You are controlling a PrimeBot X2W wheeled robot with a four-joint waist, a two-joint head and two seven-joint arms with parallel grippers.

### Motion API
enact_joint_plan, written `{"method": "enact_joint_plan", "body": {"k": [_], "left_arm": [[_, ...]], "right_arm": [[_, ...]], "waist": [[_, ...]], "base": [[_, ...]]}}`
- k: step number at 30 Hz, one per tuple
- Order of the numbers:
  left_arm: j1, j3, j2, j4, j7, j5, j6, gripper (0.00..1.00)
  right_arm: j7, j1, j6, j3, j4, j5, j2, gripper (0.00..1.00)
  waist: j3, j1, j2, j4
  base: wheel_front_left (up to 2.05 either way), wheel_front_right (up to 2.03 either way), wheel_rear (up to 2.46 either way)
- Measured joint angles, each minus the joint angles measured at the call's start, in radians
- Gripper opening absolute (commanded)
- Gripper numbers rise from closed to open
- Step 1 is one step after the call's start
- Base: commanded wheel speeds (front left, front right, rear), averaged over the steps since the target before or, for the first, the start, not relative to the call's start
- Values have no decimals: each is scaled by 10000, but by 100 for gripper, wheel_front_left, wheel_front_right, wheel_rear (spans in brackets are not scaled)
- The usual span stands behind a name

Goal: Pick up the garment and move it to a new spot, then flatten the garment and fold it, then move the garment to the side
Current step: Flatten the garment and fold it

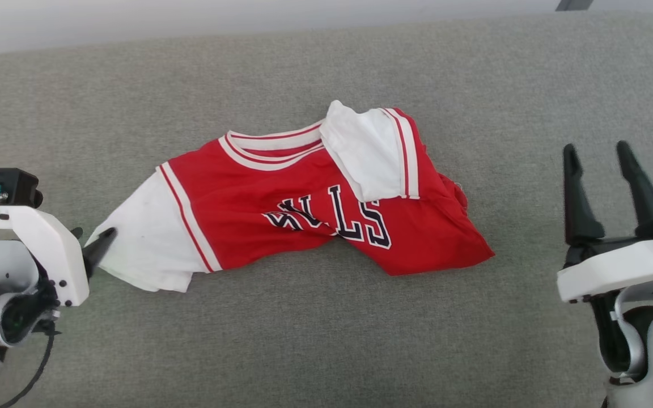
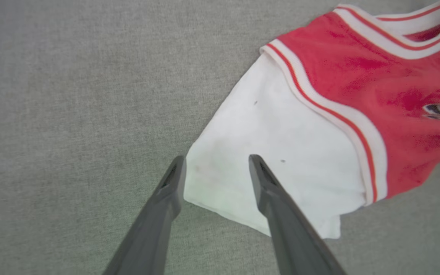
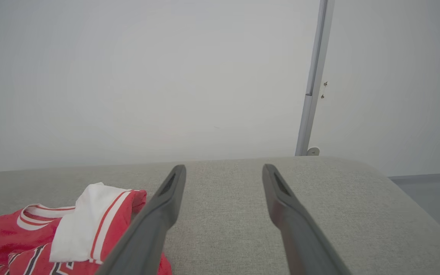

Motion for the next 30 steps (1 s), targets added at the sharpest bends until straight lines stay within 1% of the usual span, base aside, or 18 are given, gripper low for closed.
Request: {"method": "enact_joint_plan", "body": {"k": [1,2,8,14,20,24,30], "left_arm": [[79,52,-27,-105,-268,8,6,100],[79,52,-27,-105,-268,8,6,100],[536,286,-150,-823,-2151,522,15,100],[1121,426,-428,-1379,-3641,867,159,100],[1609,422,-692,-1847,-4886,1319,268,100],[1857,385,-940,-2088,-5455,1473,314,100],[2084,451,-1231,-2224,-5917,1592,378,100]], "right_arm": [[67,30,0,98,8,8,-35,100],[67,30,0,98,8,8,-35,100],[589,127,0,671,56,71,-318,100],[1325,51,0,1473,334,303,-957,100],[2336,-236,0,2353,690,635,-1524,100],[3062,-483,0,2805,980,823,-1891,100],[4040,-998,0,3296,1532,1028,-2341,100]], "waist": [[-38,0,0,41],[-38,0,0,41],[-241,0,0,418],[-427,0,0,957],[-568,0,0,1594],[-611,1,1,2033],[-596,0,0,2630]], "base": [[0,0,0],[0,0,0],[0,0,0],[0,0,0],[0,0,0],[0,0,0],[0,0,0]]}}
